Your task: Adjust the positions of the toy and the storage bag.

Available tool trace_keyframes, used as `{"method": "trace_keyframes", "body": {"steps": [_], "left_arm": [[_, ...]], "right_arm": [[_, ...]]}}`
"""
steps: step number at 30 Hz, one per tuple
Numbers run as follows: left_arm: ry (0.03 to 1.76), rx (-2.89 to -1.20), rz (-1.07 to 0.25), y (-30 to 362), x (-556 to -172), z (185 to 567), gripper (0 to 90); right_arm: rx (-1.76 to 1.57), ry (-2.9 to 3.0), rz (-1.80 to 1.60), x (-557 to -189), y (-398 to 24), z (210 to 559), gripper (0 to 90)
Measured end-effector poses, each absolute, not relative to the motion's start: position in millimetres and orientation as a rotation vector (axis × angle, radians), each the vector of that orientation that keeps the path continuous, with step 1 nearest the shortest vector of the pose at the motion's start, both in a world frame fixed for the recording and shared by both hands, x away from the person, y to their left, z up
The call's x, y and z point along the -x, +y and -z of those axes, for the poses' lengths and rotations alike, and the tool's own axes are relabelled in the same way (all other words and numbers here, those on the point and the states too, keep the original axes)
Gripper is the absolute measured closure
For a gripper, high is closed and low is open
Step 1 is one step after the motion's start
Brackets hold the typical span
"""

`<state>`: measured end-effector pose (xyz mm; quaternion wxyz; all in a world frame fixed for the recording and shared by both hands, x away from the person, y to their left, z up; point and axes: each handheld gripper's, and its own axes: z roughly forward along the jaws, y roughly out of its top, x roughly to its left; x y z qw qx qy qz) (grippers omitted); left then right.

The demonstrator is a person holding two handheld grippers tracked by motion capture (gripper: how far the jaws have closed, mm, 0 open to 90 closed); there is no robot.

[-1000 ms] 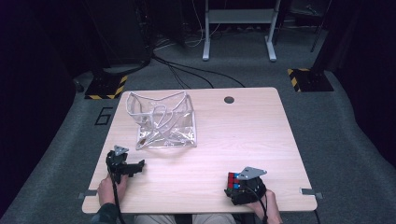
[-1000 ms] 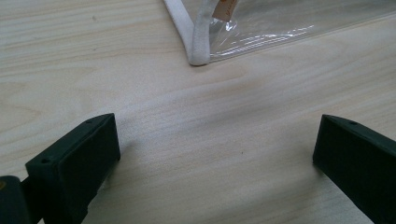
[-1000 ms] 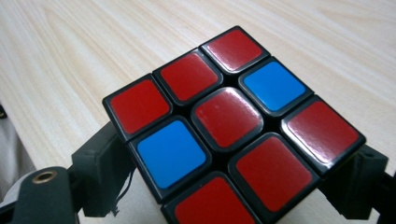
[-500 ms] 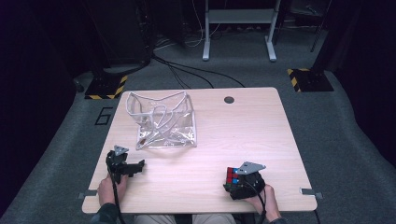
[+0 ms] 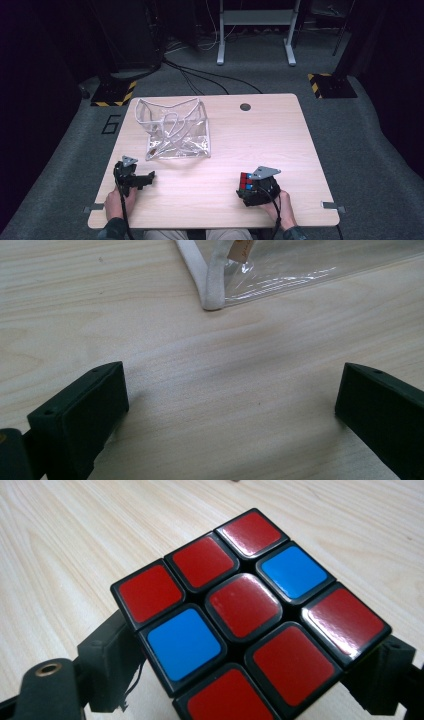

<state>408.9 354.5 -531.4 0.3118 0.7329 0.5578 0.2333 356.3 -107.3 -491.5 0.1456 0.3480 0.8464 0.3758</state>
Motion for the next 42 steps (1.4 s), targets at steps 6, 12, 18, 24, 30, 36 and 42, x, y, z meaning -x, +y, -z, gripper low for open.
{"method": "trace_keyframes", "body": {"steps": [6, 12, 18, 24, 30, 36, 42], "left_arm": [[1.474, -1.935, -0.613, 355, -409, 531, 0.4], [1.474, -1.935, -0.614, 355, -409, 531, 0.4], [1.474, -1.935, -0.613, 355, -409, 531, 0.4], [1.474, -1.935, -0.613, 355, -409, 531, 0.4], [1.474, -1.935, -0.613, 355, -409, 531, 0.4], [1.474, -1.935, -0.614, 355, -409, 531, 0.4], [1.474, -1.935, -0.613, 355, -409, 531, 0.4]], "right_arm": [[-0.993, 2.44, -1.082, -364, -101, 490, 14.6], [-0.996, 2.451, -1.076, -372, -93, 490, 14.6], [-0.981, 2.464, -1.07, -379, -85, 489, 14.6], [-0.959, 2.479, -1.068, -388, -75, 489, 14.6], [-0.964, 2.487, -1.077, -395, -68, 491, 14.6], [-0.966, 2.495, -1.082, -400, -61, 492, 14.6], [-0.95, 2.507, -1.077, -407, -52, 493, 14.6]]}}
